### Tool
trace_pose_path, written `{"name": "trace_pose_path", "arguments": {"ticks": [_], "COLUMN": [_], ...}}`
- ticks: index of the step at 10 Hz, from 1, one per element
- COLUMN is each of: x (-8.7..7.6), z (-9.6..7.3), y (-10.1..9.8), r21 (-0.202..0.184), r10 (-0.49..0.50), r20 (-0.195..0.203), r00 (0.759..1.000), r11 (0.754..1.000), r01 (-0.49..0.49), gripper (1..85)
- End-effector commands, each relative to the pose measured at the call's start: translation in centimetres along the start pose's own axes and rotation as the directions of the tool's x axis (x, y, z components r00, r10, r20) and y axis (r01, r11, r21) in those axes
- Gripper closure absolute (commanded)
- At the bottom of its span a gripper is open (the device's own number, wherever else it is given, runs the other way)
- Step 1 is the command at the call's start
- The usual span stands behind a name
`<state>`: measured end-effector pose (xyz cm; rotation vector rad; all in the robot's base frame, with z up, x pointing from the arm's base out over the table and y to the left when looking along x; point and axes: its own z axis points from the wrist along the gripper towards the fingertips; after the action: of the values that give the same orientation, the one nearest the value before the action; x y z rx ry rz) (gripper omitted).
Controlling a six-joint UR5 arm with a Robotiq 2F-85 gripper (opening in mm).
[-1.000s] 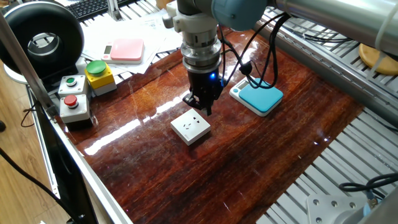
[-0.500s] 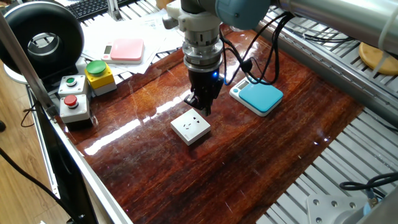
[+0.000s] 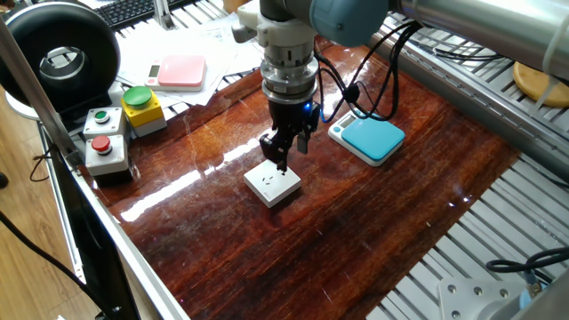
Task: Place the block on the scale
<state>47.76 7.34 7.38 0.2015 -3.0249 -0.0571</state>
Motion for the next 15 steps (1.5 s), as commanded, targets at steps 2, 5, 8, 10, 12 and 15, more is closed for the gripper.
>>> {"name": "trace_pose_path", "arguments": {"ticks": [2, 5, 8, 10, 12, 15], "x": [-1.6, -2.5, -2.8, -2.8, -3.4, -4.2], "z": [0.9, 2.2, 3.2, 2.9, 2.9, 2.7], "y": [1.8, 2.7, 1.8, 1.7, 1.9, 2.8], "r21": [-0.012, -0.033, -0.012, -0.008, -0.014, -0.067], "r10": [0.032, 0.074, 0.075, 0.076, 0.087, 0.193], "r20": [0.057, 0.081, 0.101, 0.101, 0.119, 0.141], "r00": [0.998, 0.994, 0.992, 0.992, 0.989, 0.971], "r11": [0.999, 0.997, 0.997, 0.997, 0.996, 0.981], "r01": [-0.031, -0.071, -0.074, -0.076, -0.086, -0.185], "gripper": [0.7, 0.7, 0.7, 0.7, 0.7, 3.3]}}
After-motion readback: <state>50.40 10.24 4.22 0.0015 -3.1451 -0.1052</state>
